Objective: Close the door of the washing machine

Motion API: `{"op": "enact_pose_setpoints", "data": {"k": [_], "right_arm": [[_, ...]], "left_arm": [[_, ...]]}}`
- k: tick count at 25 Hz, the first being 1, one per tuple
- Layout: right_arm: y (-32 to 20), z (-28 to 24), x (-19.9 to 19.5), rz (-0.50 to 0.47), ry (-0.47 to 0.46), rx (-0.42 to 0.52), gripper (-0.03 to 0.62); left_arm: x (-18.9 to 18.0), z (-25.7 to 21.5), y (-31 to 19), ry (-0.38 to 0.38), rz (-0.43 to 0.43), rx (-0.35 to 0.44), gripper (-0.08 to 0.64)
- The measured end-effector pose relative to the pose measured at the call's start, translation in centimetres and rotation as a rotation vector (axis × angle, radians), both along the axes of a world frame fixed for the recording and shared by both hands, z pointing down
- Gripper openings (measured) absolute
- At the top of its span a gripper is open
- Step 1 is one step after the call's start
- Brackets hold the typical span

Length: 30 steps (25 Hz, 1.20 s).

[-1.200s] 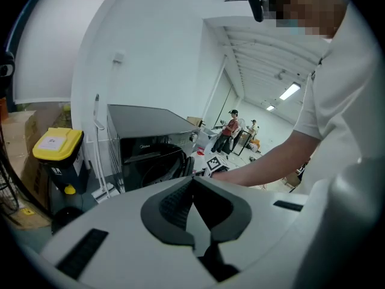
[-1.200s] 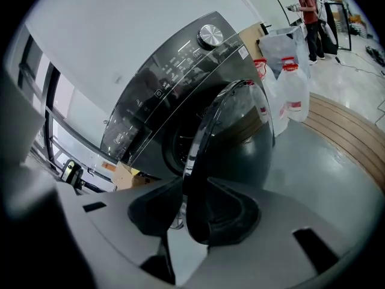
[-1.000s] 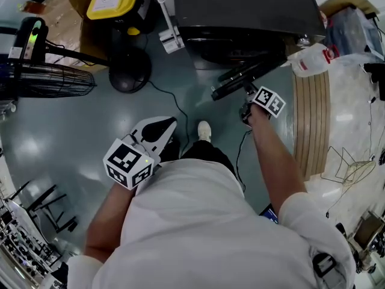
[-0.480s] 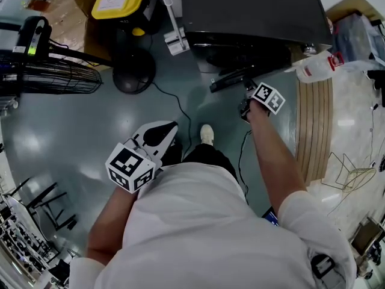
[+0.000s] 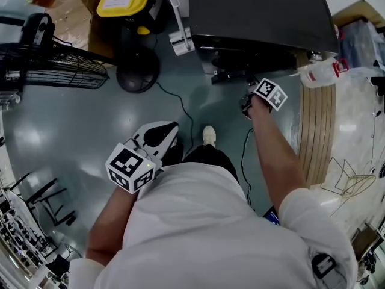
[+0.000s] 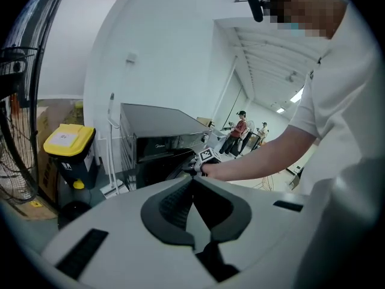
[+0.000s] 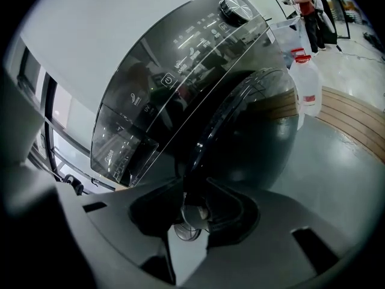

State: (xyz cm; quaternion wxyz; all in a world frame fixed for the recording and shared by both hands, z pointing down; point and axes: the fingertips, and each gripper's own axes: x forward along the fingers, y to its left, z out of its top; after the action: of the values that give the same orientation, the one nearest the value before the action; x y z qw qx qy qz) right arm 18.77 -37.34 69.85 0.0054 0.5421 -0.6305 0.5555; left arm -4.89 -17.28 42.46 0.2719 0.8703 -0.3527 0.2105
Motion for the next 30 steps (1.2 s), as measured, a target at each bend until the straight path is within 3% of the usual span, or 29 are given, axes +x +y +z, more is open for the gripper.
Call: {"op": "enact_pose_setpoints", "data": {"k": [30], "right_arm": [[-4.7,0.0,-0.9,0.033,-0.029,0.008,0.123]], "left_arm": [[-1.2,0.6,-1.9,0.003,-0.031,-0.019,0.017]]}}
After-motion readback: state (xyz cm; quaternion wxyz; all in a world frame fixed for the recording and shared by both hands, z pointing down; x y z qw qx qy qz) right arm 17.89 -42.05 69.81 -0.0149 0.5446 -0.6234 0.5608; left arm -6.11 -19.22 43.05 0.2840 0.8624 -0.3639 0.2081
